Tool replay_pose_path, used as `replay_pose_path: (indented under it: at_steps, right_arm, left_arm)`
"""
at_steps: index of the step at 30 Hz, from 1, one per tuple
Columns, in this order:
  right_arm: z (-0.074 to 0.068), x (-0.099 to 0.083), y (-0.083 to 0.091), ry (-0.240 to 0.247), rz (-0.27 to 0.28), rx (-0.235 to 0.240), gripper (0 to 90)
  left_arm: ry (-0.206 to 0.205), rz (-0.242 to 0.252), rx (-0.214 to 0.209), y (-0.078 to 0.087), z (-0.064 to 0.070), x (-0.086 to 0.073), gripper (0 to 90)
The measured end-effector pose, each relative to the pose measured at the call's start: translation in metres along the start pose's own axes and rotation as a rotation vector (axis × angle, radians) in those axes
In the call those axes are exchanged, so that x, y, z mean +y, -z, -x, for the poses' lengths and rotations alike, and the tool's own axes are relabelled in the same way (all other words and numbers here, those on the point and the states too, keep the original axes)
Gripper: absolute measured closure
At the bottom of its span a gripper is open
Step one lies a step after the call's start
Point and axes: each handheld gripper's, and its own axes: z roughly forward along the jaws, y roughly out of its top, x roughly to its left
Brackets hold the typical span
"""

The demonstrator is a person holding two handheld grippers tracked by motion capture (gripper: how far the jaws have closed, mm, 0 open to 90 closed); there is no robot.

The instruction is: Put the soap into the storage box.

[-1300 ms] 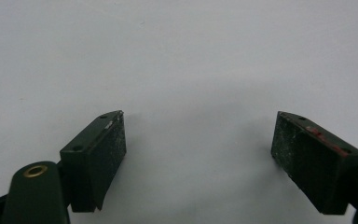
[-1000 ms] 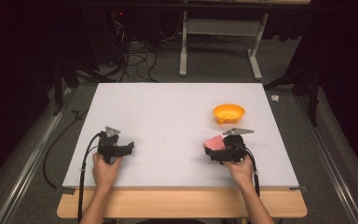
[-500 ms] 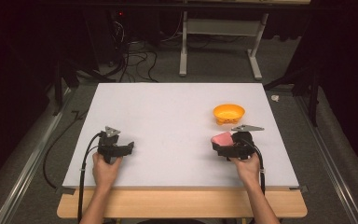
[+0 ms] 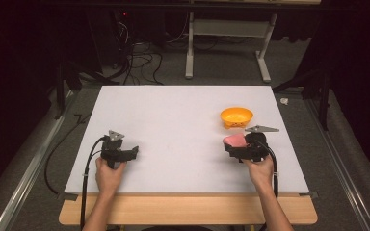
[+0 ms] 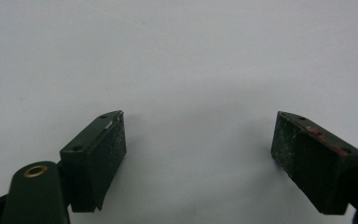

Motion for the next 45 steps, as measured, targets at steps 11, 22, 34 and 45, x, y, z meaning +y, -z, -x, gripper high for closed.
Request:
replay_pose_path:
  at_steps: [11, 22, 34, 45]
  right_arm:
    - [0.006, 0.01, 0.005, -0.009, 0.006, -0.018, 13.4]
    - [0.01, 0.022, 0.007, -0.007, 0.005, -0.035, 13.4]
    - [0.012, 0.035, 0.006, -0.004, -0.001, -0.049, 13.4]
    - [0.015, 0.047, 0.004, -0.006, -0.007, -0.059, 13.4]
  left_arm:
    - [0.0, 0.0, 0.0, 0.0, 0.0, 0.0, 18.1]
    - [0.0, 0.0, 0.0, 0.0, 0.0, 0.0, 18.1]
    - [0.0, 0.0, -0.001, 0.0, 0.0, 0.0, 18.1]
    - [0.001, 0.001, 0.001, 0.0, 0.0, 0.0, 18.1]
